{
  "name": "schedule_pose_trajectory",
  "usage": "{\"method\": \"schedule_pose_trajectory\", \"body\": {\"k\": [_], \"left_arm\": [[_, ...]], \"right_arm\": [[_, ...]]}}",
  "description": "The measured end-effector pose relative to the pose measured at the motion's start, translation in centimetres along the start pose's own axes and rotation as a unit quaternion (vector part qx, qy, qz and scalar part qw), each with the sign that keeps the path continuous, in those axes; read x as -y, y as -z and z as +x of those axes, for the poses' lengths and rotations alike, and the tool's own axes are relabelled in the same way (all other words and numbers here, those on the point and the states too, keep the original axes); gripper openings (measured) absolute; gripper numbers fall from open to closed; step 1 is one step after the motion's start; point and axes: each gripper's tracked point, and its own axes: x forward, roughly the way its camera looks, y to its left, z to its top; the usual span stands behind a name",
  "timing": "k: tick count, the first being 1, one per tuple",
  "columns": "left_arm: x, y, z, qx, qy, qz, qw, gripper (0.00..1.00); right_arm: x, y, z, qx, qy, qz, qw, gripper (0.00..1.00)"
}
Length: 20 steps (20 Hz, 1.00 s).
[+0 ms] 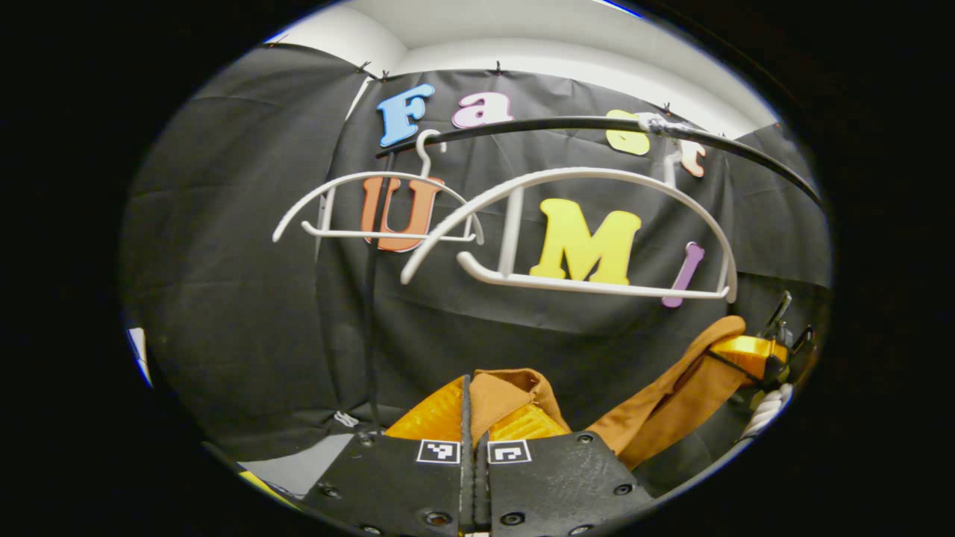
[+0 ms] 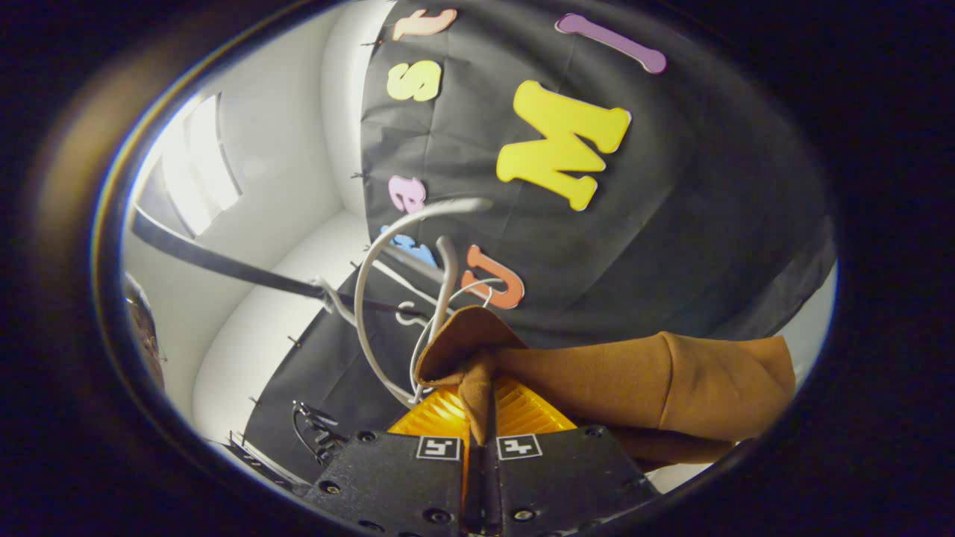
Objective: Grasp the clothes on the hanger with both hands and then place them into the laundry hamper below.
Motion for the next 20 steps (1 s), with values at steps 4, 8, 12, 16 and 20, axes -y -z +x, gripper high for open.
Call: {"method": "schedule_pose_trajectory", "body": {"k": [4, 8, 12, 16, 20], "left_arm": [[3.2, -0.7, -1.7, -0.007, 0.046, -0.014, 0.999, 0.04], [5.2, -0.6, -2.8, -0.018, 0.075, -0.012, 0.997, 0.00], [5.1, 3.0, -4.1, -0.051, 0.074, -0.016, 0.996, 0.00], [4.7, 8.7, -4.5, -0.103, 0.062, -0.020, 0.993, 0.00], [4.1, 16.1, -4.9, -0.170, 0.045, -0.025, 0.984, 0.00]], "right_arm": [[-4.2, 4.9, 0.9, -0.054, -0.024, -0.031, 0.998, 0.05], [-6.8, 9.2, 1.0, -0.098, -0.039, -0.059, 0.993, 0.05], [-5.2, 12.1, 0.4, -0.132, -0.010, -0.080, 0.988, 0.05], [-0.1, 15.2, -0.7, -0.164, 0.059, -0.100, 0.980, 0.05], [5.9, 18.8, -1.9, -0.214, 0.147, -0.141, 0.955, 0.05]]}}
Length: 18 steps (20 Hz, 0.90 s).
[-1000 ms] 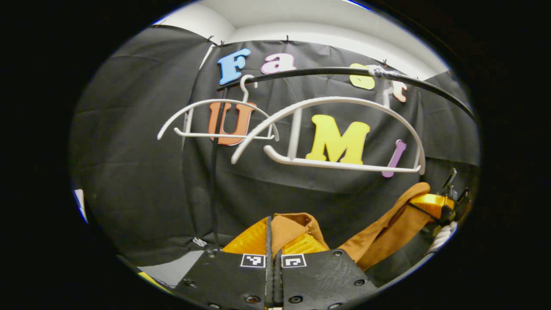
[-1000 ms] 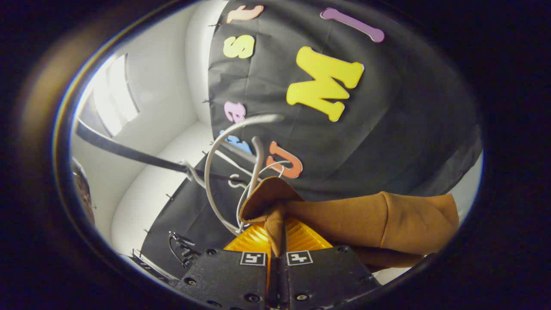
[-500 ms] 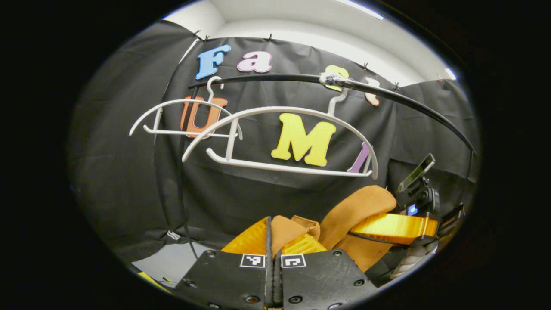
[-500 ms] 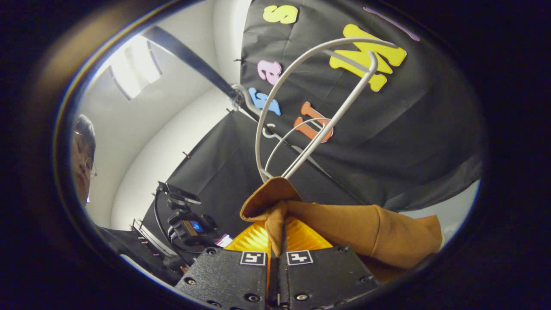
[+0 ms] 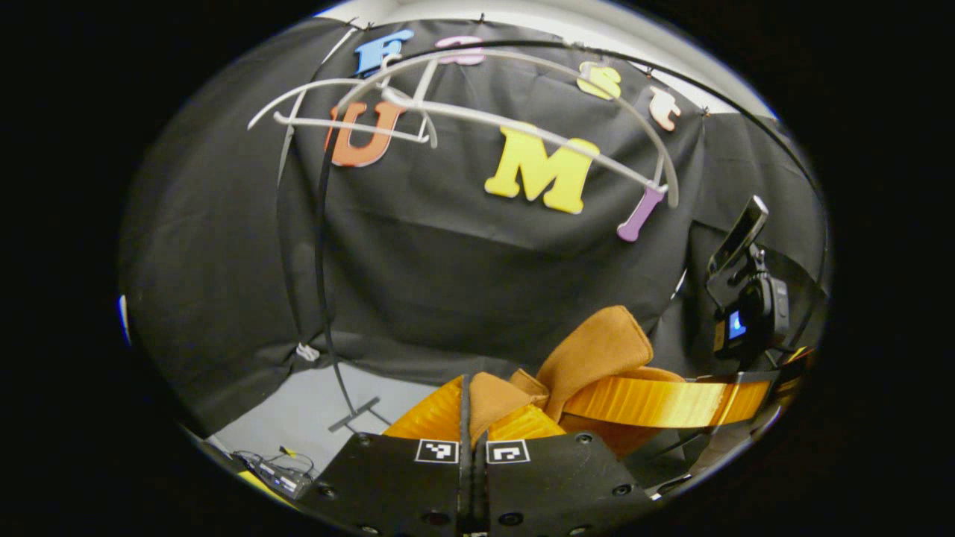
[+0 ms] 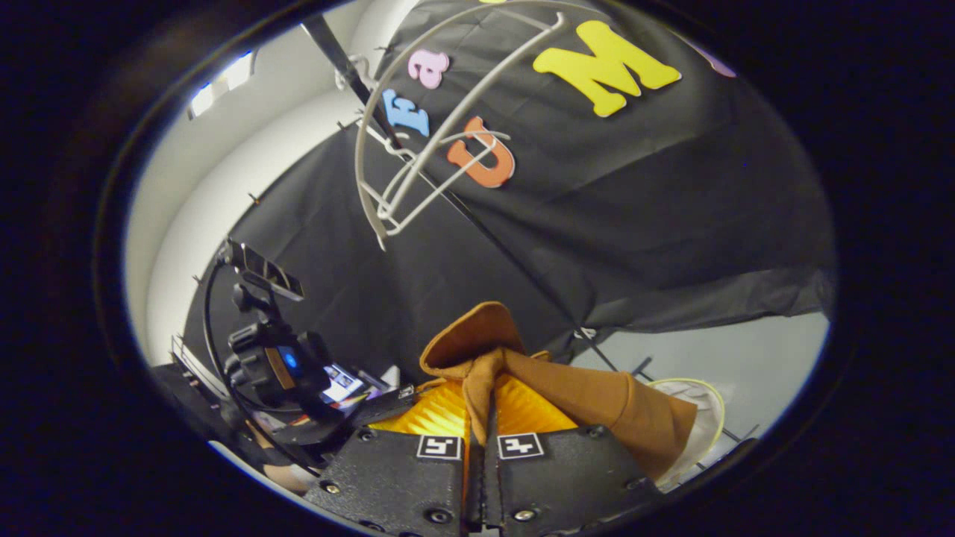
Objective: Grasp the clothes on the hanger with both hands and then place them into the laundry hamper below.
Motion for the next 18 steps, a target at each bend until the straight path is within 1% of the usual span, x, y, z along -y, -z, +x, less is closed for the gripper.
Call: {"method": "schedule_pose_trajectory", "body": {"k": [2, 4, 6, 8, 10, 13, 14, 17, 18], "left_arm": [[-1.0, 3.2, 1.2, -0.028, -0.010, -0.006, 1.000, 0.00], [-1.7, 6.6, 2.1, -0.060, -0.022, -0.018, 0.998, 0.00], [-1.9, 9.4, 2.6, -0.087, -0.029, -0.020, 0.996, 0.00], [-2.2, 12.1, 3.0, -0.117, -0.036, -0.014, 0.992, 0.00], [-2.5, 14.5, 2.8, -0.144, -0.043, -0.018, 0.989, 0.00], [-3.7, 18.3, 2.7, -0.191, -0.064, -0.021, 0.979, 0.00], [-4.2, 18.9, 2.3, -0.200, -0.073, -0.016, 0.977, 0.00], [-4.5, 19.0, 2.4, -0.204, -0.075, -0.020, 0.976, 0.00], [-4.4, 18.9, 2.4, -0.204, -0.076, -0.019, 0.976, 0.06]], "right_arm": [[2.8, 2.2, 1.2, -0.031, 0.045, -0.011, 0.998, 0.05], [5.1, 4.7, 1.9, -0.062, 0.078, -0.004, 0.995, 0.05], [7.3, 6.8, 2.7, -0.092, 0.109, -0.010, 0.990, 0.05], [9.4, 8.8, 2.7, -0.126, 0.146, -0.025, 0.981, 0.05], [11.0, 10.8, 3.0, -0.160, 0.175, -0.020, 0.971, 0.05], [14.2, 13.1, 2.7, -0.197, 0.224, -0.022, 0.954, 0.05], [14.9, 13.5, 2.5, -0.206, 0.234, -0.025, 0.950, 0.05], [14.5, 14.0, 2.1, -0.221, 0.244, -0.022, 0.944, 0.05], [14.5, 14.0, 2.1, -0.223, 0.247, -0.024, 0.943, 0.05]]}}
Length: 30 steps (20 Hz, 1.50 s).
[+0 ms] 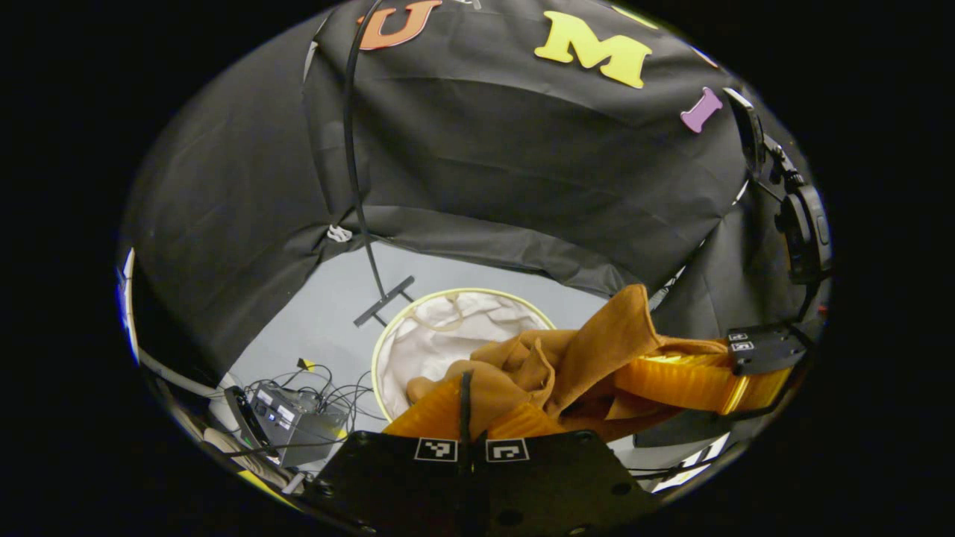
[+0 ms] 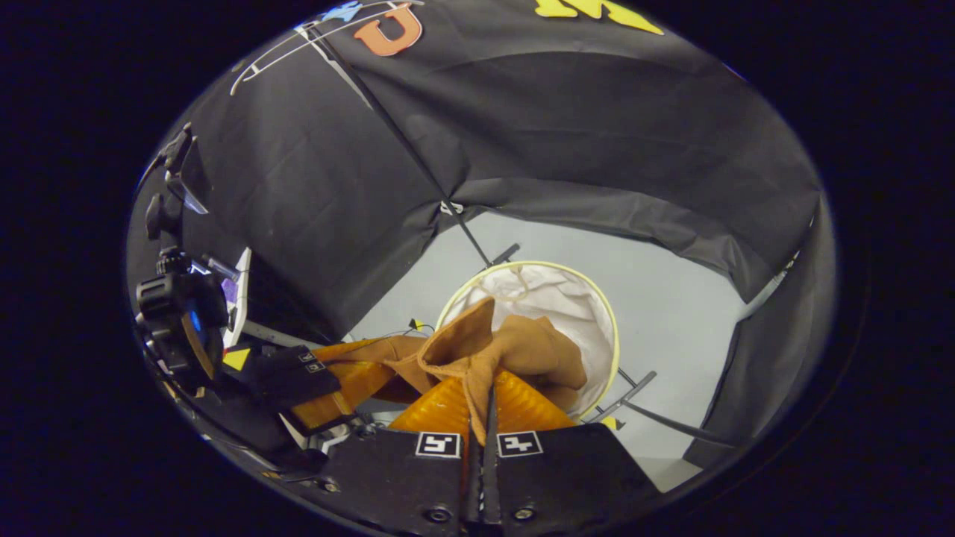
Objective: Grasp the clothes on the hanger with both hands and then place them into the laundry hamper below.
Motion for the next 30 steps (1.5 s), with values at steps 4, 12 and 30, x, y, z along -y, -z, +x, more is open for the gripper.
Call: {"method": "schedule_pose_trajectory", "body": {"k": [4, 12, 30], "left_arm": [[-0.2, -0.4, -0.4, 0.003, -0.003, 0.007, 1.000, 0.00], [-1.4, -2.9, -2.1, 0.044, -0.021, 0.046, 0.998, 0.96], [-2.4, -13.5, -25.3, 0.294, -0.012, 0.117, 0.949, 0.98]], "right_arm": [[0.9, -0.2, 0.2, 0.003, 0.027, -0.023, 0.999, 0.05], [0.8, -1.8, -0.5, 0.040, 0.054, -0.002, 0.998, 0.80], [-8.0, -5.8, -26.0, 0.343, 0.139, -0.052, 0.928, 0.80]]}}
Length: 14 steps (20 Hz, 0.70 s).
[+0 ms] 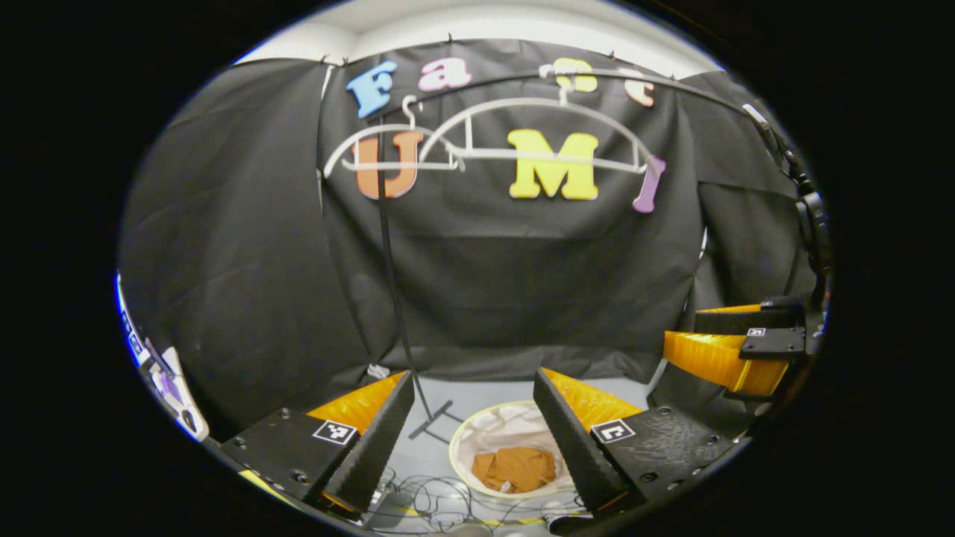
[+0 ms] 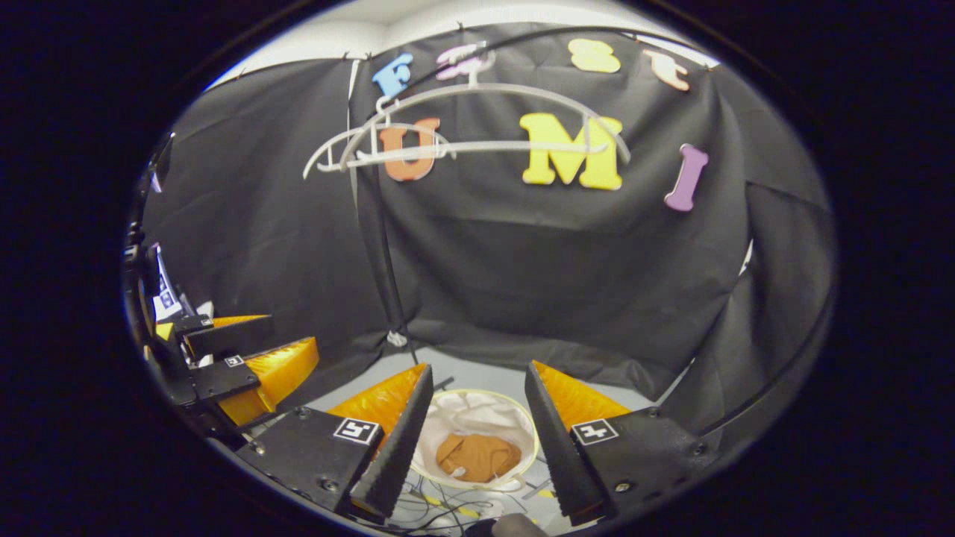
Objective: Grasp the clothes on the hanger with both hands and then place them into the laundry hamper below.
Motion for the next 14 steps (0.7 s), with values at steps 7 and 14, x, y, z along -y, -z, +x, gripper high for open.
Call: {"method": "schedule_pose_trajectory", "body": {"k": [7, 14], "left_arm": [[1.4, -11.0, -8.4, 0.132, 0.016, 0.006, 0.991, 0.94], [0.7, -16.3, -13.7, 0.207, -0.042, 0.001, 0.978, 0.97]], "right_arm": [[0.9, -7.1, -12.0, 0.141, 0.042, -0.007, 0.989, 1.00], [2.4, -11.3, -19.5, 0.249, 0.042, -0.005, 0.967, 1.00]]}}
